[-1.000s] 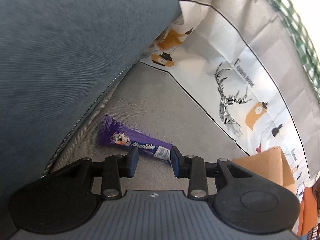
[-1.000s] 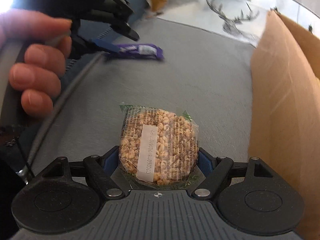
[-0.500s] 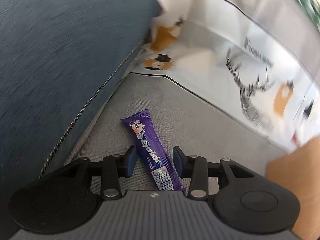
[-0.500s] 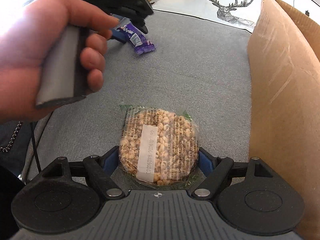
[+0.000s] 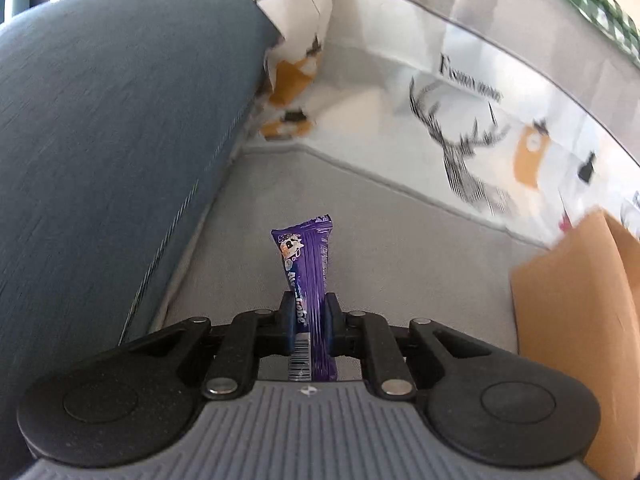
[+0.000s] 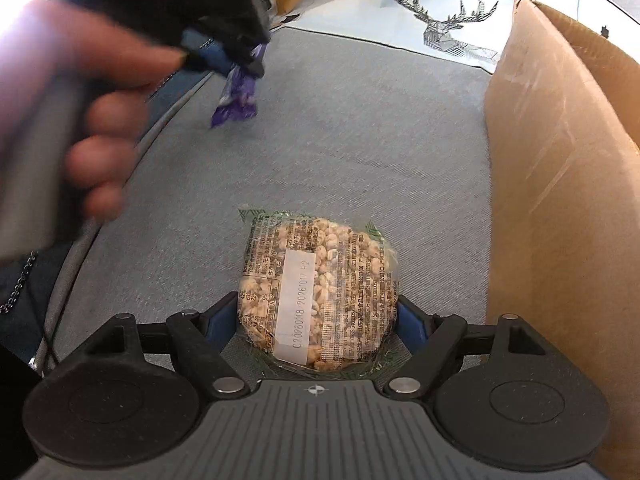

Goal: Organize snacks
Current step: 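Grasp the clear nut-cake bag with the right tool while the left tool grasps the purple bar, then lift both snacks and carry them over the cardboard box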

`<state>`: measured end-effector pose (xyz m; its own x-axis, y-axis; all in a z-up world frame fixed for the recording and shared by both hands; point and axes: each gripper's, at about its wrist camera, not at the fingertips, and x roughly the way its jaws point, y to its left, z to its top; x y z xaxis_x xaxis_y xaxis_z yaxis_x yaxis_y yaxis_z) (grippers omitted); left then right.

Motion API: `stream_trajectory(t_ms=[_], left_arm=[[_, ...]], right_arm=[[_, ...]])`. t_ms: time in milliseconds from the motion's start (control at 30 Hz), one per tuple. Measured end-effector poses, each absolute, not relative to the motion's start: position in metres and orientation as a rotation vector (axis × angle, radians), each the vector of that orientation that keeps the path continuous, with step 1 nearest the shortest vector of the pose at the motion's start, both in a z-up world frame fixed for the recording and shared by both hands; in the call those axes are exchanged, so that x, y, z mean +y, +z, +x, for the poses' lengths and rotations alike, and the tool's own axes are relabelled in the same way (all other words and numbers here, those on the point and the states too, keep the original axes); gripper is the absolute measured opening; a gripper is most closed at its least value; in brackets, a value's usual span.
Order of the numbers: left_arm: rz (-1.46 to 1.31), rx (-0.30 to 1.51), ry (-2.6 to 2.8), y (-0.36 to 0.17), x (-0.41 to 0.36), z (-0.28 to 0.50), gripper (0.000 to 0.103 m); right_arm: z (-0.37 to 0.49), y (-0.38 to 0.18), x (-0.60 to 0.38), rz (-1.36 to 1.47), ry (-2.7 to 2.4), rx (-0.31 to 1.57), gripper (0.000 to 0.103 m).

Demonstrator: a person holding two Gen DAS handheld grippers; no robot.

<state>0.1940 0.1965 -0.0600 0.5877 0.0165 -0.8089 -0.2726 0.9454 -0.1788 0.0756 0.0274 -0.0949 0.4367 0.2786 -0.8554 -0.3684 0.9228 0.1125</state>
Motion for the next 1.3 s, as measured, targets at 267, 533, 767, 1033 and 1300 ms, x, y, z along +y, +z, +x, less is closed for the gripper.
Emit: stream_trajectory(t_ms=[267, 533, 767, 1033, 1300], left_arm=[[-0.311, 1.063, 0.141, -0.062, 0.187, 0.158, 0.015], [-0.222, 1.146, 0.161, -0.078, 0.180, 0.162, 0.018], [-0.233, 1.106, 0.165, -0.074, 0.184, 0.159, 0.014], [-0.371, 0.783, 0.140, -0.018, 0.194, 0.110, 0.014], [-0.443, 0.570, -0.021, 0.028, 0.175, 0.052, 0.014]], right_arm=[[0.070, -0.090, 0.028, -0.105, 0.398, 1.028, 0.081], [0.072, -0.093, 0.030, -0.113, 0.376, 1.044, 0.081], [0.069, -0.093, 0.030, -0.113, 0.402, 1.030, 0.081], [0.051, -0.045, 0.020, -0.103, 0.460, 0.866, 0.081], [0.019, 0.032, -0.028, -0.032, 0.437, 0.639, 0.081]])
